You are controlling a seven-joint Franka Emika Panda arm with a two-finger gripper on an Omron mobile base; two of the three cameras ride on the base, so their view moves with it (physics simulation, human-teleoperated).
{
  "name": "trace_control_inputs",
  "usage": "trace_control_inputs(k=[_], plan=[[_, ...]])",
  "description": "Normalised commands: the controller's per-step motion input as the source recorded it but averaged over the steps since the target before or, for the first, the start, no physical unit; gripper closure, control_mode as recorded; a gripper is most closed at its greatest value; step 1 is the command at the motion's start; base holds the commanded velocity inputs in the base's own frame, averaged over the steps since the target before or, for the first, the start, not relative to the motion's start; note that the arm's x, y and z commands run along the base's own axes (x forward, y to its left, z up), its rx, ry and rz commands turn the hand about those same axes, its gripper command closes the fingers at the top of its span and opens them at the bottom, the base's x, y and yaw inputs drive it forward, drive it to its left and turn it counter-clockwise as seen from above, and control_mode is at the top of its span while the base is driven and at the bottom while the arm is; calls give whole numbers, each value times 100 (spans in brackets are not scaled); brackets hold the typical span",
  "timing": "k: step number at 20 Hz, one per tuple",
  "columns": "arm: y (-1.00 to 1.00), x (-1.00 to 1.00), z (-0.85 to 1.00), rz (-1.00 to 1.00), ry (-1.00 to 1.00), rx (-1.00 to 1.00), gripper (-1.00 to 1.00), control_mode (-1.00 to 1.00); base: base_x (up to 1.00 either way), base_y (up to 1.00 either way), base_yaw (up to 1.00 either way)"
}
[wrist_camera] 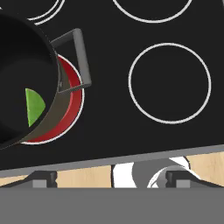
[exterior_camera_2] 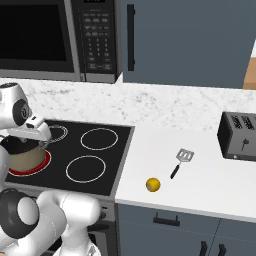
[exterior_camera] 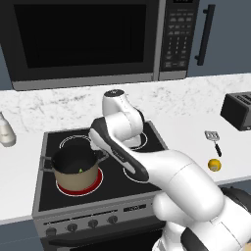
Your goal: Put the lemon and lemon wedge in the pot. Retrieve the spatula and lightly stir the vegetables in the pot.
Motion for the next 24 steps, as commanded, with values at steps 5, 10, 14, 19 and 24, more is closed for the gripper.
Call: trace_control_inputs(k=[5, 10, 14, 19, 24], plan=[[-100, 3, -13, -10, 17, 2, -100, -100, 0, 0, 0], [-100, 7, -11, -11, 18, 0, -100, -100, 0, 0, 0], [-100, 0, -16, -10, 14, 0, -100, -100, 0, 0, 0], [-100, 0, -22, -10, 12, 0, -100, -100, 0, 0, 0], [-100, 0, -13, -9, 8, 0, -100, -100, 0, 0, 0]])
